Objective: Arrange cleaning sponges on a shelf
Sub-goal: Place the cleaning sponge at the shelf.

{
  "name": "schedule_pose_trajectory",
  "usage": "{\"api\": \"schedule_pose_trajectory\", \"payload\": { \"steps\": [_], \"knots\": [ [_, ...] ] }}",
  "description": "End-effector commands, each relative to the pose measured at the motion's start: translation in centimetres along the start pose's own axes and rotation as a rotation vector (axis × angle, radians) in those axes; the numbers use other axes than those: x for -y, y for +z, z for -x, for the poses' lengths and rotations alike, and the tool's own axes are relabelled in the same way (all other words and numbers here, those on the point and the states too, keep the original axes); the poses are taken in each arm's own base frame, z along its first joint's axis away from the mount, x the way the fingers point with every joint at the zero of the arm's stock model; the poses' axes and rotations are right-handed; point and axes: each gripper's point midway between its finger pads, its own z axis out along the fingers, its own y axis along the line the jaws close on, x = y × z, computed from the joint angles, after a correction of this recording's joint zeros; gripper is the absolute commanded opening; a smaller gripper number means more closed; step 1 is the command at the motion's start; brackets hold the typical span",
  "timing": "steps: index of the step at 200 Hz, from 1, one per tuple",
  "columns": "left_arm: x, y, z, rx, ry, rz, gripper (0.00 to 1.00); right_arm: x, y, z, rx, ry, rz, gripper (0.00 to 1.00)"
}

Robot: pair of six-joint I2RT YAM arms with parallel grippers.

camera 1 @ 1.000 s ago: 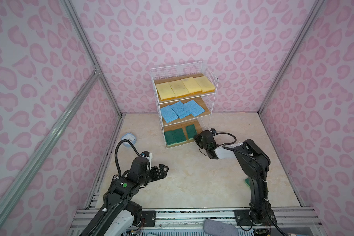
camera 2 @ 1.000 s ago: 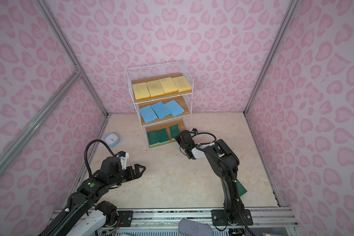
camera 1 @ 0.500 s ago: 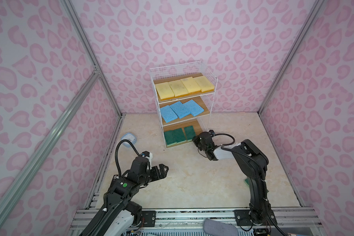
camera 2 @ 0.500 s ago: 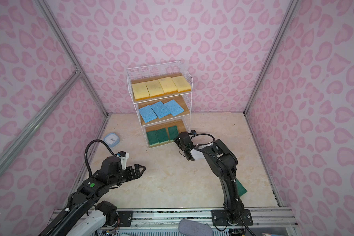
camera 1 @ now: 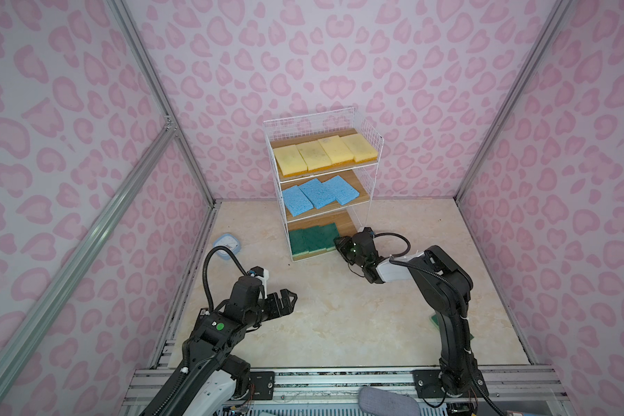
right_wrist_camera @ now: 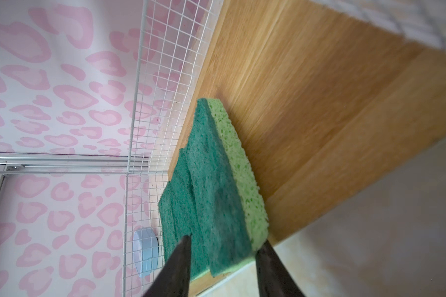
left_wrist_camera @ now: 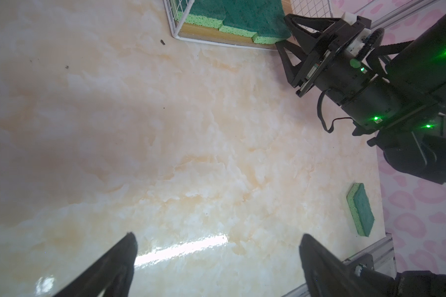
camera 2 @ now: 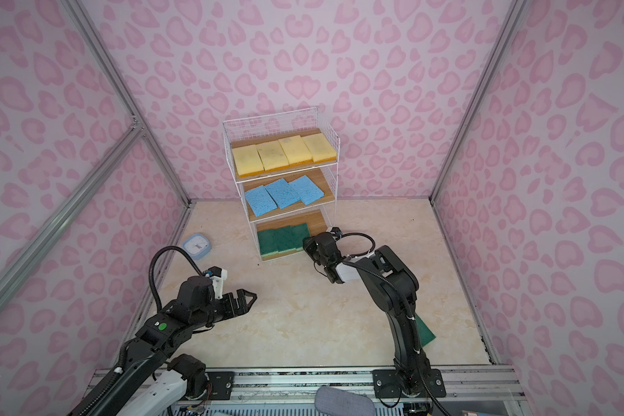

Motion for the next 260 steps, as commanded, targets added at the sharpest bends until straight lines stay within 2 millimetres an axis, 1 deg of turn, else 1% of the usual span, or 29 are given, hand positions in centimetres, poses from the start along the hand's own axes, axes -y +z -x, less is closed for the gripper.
{"api": "schedule_pose_trajectory", "payload": {
  "steps": [1,24,40,55,62,87,107,129,139,146,154,160,166,179,190,197,213,231,237,250,260],
  "knots": [
    [0.6,-0.1,0.5,0.016,0.009,-0.023,0.99,-0.3,-0.5,-0.1,-0.016,-0.033,0.002,0.52],
    [0.9,-0.2,0.5,0.012,0.013,-0.033,0.99,-0.2,-0.9,-0.6,-0.052,-0.08,-0.033,0.64],
    [1.0,-0.3,0.6,0.013,0.012,-0.034,0.98,0.0,-1.5,-0.7,-0.07,-0.109,-0.068,0.71],
    [1.1,-0.3,0.7,0.013,0.012,-0.034,0.98,0.5,-2.1,-0.8,-0.098,-0.146,-0.132,0.76],
    [1.1,-0.2,0.7,0.013,0.014,-0.033,0.98,1.1,-2.3,-0.9,-0.112,-0.164,-0.175,0.78],
    [1.3,-0.2,0.8,0.012,0.011,-0.036,0.98,2.2,-3.2,-0.9,-0.151,-0.197,-0.271,0.8],
    [1.6,-0.3,0.9,0.014,0.015,-0.042,0.98,2.4,-4.3,-0.6,-0.15,-0.204,-0.288,0.81],
    [1.9,-0.2,0.7,0.009,0.028,-0.04,0.98,2.7,-6.4,-0.5,-0.152,-0.222,-0.302,0.81],
    [2.0,-0.1,0.6,0.008,0.034,-0.037,0.98,2.8,-7.6,-0.4,-0.156,-0.238,-0.315,0.8],
    [2.0,0.1,0.5,0.006,0.037,-0.034,0.98,2.7,-8.6,-0.3,-0.161,-0.254,-0.323,0.78],
    [2.1,0.3,0.4,0.003,0.04,-0.033,0.98,3.1,-9.8,-0.3,-0.176,-0.288,-0.348,0.77],
    [2.2,0.5,0.4,0.003,0.045,-0.031,0.98,3.1,-10.9,0.0,-0.183,-0.323,-0.371,0.77],
    [2.4,0.7,0.2,-0.001,0.05,-0.031,0.98,3.5,-12.1,0.2,-0.194,-0.361,-0.407,0.76],
    [2.7,1.2,-0.1,-0.006,0.062,-0.034,0.98,4.3,-15.0,1.1,-0.208,-0.42,-0.475,0.76],
    [3.2,1.7,-0.4,-0.008,0.078,-0.035,0.98,5.2,-17.6,2.2,-0.206,-0.437,-0.511,0.76],
    [3.5,2.1,-0.6,-0.012,0.089,-0.036,0.98,6.0,-19.3,2.8,-0.217,-0.438,-0.546,0.76],
    [4.2,3.0,-1.1,-0.021,0.112,-0.038,0.98,8.0,-23.6,5.0,-0.194,-0.409,-0.644,0.76],
    [5.3,4.0,-1.3,-0.035,0.13,-0.047,0.98,9.6,-28.0,7.3,-0.112,-0.338,-0.693,0.76],
    [5.6,4.3,-1.4,-0.041,0.138,-0.049,0.98,10.5,-29.3,7.9,-0.076,-0.307,-0.717,0.76],
    [6.4,4.7,-1.4,-0.047,0.154,-0.059,0.98,12.1,-31.9,8.9,-0.002,-0.248,-0.743,0.76],
    [6.9,5.0,-1.4,-0.051,0.163,-0.067,0.98,13.4,-33.5,9.1,0.029,-0.199,-0.75,0.76]
  ]
}}
